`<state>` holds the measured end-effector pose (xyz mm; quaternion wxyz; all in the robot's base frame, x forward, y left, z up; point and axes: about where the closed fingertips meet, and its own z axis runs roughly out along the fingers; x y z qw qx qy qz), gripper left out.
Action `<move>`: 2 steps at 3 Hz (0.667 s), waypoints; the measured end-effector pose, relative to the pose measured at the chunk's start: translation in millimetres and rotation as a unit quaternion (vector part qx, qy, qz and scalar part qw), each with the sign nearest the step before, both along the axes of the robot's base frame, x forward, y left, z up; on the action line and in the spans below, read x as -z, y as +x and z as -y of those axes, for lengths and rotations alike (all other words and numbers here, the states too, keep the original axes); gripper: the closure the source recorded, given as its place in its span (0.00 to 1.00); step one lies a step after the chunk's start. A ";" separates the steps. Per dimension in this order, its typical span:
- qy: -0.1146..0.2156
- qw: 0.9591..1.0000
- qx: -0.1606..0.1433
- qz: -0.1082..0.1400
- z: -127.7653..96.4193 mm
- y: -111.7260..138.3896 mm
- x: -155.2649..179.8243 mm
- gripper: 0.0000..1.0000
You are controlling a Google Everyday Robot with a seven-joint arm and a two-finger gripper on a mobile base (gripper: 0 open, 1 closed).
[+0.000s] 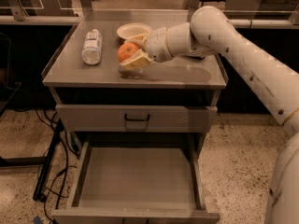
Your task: Pick orange from middle drawer and place on counter
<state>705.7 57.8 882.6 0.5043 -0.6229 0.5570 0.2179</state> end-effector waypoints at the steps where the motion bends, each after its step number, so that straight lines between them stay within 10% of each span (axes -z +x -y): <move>1: -0.001 1.000 0.005 -0.012 0.5 -1.2 20.5 1.00; 2: -0.004 1.000 0.011 -0.019 4.4 5.6 33.6 1.00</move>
Offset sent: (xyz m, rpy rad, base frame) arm 0.0155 -0.0160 -0.0476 -0.0173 0.0517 -0.0489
